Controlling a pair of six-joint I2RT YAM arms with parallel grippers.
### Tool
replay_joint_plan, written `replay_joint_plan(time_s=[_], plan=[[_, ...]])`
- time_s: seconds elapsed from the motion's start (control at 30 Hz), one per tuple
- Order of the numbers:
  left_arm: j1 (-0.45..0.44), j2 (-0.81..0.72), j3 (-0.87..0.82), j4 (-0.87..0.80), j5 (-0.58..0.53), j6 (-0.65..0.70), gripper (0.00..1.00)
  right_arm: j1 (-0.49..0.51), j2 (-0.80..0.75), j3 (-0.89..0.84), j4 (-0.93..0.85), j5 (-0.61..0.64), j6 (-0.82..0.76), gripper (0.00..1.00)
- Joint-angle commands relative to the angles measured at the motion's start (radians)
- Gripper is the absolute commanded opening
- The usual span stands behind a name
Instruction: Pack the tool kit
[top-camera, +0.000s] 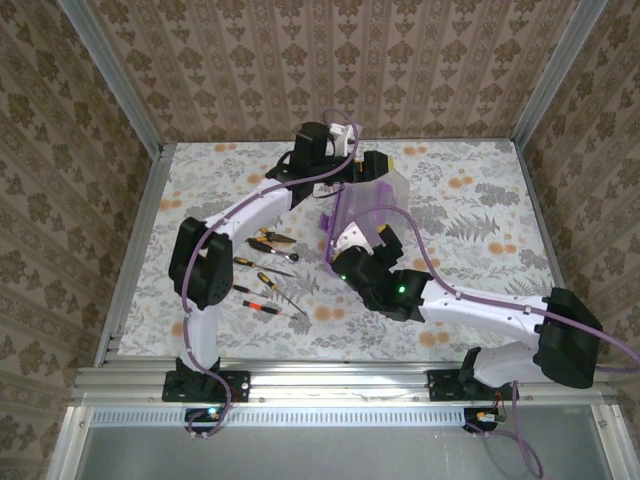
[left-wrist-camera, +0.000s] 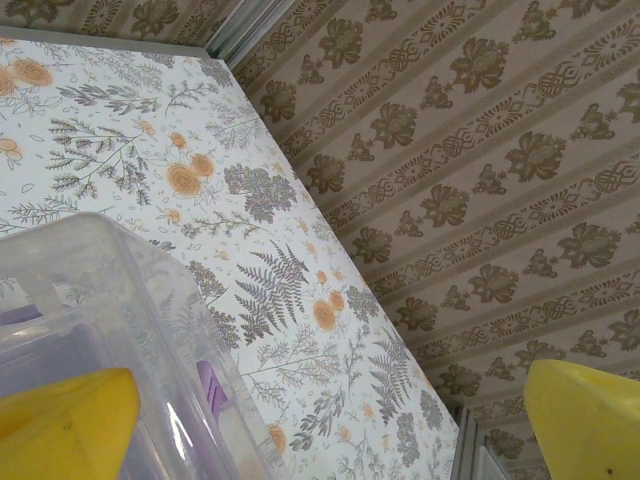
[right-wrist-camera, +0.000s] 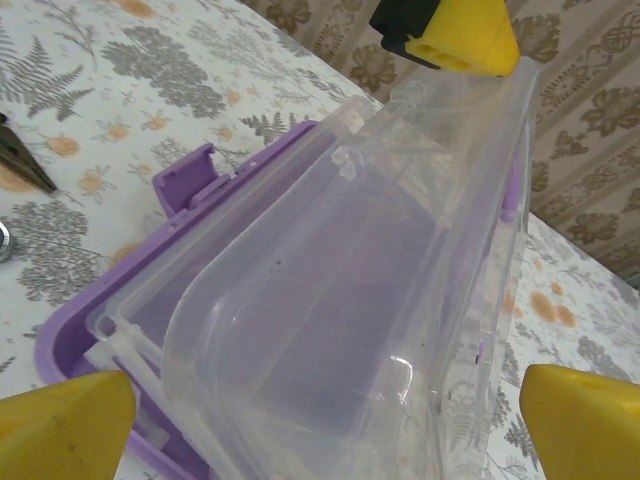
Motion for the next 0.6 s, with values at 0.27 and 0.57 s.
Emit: replay_joint_plan(time_s=[0.27,0.57], plan=[[-0.007,0.012,0.014,0.018,0.029,-0.011,1.0,0.008,0.042,0.046,0.018,0.212,0.042,1.0],[-0.005,0.011,0.014,0.019,0.034,-0.009,1.0,0.005,0.042,0.025,0.076,0.251,0.0,1.0]])
